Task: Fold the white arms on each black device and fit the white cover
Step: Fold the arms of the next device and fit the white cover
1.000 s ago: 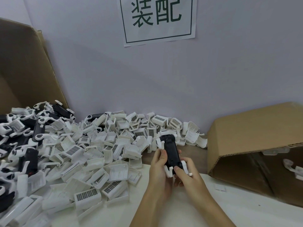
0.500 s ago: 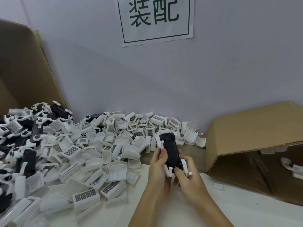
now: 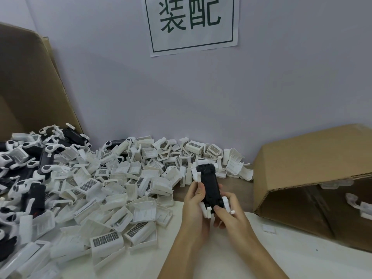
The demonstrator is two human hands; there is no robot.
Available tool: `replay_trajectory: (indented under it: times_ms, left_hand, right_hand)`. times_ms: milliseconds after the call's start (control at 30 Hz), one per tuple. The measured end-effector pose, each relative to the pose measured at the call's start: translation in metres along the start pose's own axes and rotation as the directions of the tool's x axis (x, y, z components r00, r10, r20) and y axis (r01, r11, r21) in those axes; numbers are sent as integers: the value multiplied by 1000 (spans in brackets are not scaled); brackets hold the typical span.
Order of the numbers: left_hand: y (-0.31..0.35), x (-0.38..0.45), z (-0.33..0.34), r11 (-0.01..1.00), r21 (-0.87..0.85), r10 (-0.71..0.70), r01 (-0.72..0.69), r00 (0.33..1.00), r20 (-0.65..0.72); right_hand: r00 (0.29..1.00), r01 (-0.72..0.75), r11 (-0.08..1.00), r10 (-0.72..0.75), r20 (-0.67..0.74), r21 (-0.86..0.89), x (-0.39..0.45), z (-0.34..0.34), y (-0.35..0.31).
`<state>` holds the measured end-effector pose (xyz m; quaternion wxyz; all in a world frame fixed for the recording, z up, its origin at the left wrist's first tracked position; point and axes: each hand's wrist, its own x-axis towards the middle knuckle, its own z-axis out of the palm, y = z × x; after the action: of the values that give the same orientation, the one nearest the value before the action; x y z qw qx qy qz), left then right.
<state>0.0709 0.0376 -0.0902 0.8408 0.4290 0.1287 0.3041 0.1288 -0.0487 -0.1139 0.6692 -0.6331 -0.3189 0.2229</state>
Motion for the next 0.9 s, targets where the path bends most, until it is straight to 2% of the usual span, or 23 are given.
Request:
replay_trajectory:
  times_ms: [167,400,500,633,767,900]
  left_hand:
    - [0,-1,0,1000,6,4,-4,1000,13]
    - [0,1,-1,998,2,60,-60,998,23]
    - [0,1,-1,999,-5,44,-44,999,8]
    - [-1,0,-2,997,71,-6,7,1000,-15]
    - [-1,1,-1,994,106,-15,26,995,-99]
    - [0,5,-2,940,341,63,29,965,-256]
  right_hand:
    - [1000,-15,1000,15,10,-25,0,0,-1]
    - [999,46,998,-47,-10,-49,-4,-1,-4]
    - [999,35,998,-35,-10,-42,-4,0,-6]
    - [998,51,999,-51,-24,1,-5,2,-7]
    - [996,75,997,-74,-46,22,-4,0,-7]
    - [983,105,993,-97,-156,46,-1,-2,-3]
